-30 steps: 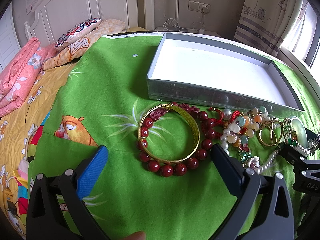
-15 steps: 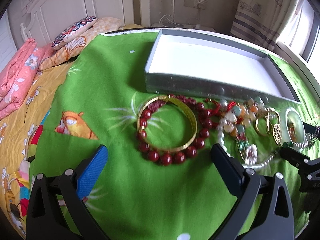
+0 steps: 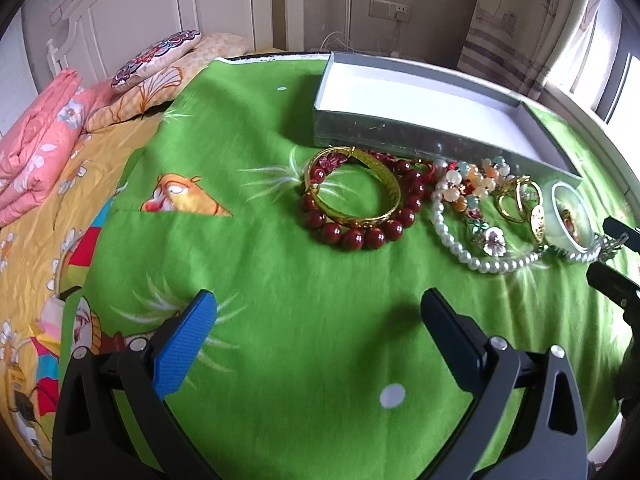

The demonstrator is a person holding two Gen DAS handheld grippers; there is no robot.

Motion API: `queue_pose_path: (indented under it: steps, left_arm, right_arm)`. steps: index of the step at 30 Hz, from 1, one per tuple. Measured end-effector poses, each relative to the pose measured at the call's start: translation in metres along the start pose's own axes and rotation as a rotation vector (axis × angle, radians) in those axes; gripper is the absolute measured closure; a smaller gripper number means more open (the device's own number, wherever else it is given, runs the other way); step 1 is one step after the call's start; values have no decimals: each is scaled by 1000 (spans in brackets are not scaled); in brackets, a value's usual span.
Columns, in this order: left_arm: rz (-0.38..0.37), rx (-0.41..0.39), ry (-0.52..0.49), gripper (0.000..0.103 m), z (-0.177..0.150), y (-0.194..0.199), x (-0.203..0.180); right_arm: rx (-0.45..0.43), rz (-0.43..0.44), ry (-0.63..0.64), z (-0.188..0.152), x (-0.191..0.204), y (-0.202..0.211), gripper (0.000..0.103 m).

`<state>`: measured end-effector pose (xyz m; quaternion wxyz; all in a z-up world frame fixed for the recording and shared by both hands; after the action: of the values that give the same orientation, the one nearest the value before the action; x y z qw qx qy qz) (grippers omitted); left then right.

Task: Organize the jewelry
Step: 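Grasp the pale green jade bangle with the right gripper and lift it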

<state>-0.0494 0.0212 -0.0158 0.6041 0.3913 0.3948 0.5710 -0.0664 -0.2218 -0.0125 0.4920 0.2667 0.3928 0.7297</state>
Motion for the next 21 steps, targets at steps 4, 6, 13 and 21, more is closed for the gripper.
queue_pose_path:
  steps: [4, 6, 13, 21]
  left_arm:
    - [-7, -6, 11, 2, 0, 1, -1]
    - [21, 2, 2, 2, 1, 0, -5]
    - [12, -3, 9, 2, 1, 2, -4]
    - [7, -4, 10, 2, 1, 2, -1]
  right_arm:
    - [-25, 33, 39, 10, 8, 6, 19]
    - [-11, 61, 39, 20, 10, 4, 36]
    - [153, -27, 68, 23, 20, -26, 71]
    - [206, -19, 80, 48, 22, -49, 75]
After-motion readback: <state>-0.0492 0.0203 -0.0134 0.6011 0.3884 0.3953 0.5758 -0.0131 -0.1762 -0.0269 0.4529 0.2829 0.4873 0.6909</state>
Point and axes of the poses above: each gripper's, at about its wrist camera, not at the fingertips, and y roughly against the way its jaws point, x to its left, z to its top, the point moved 2 cm from there along -y, roughly the way its jaws point, and after that the axes turned 14 degrees about x, right-handed, at the moved point
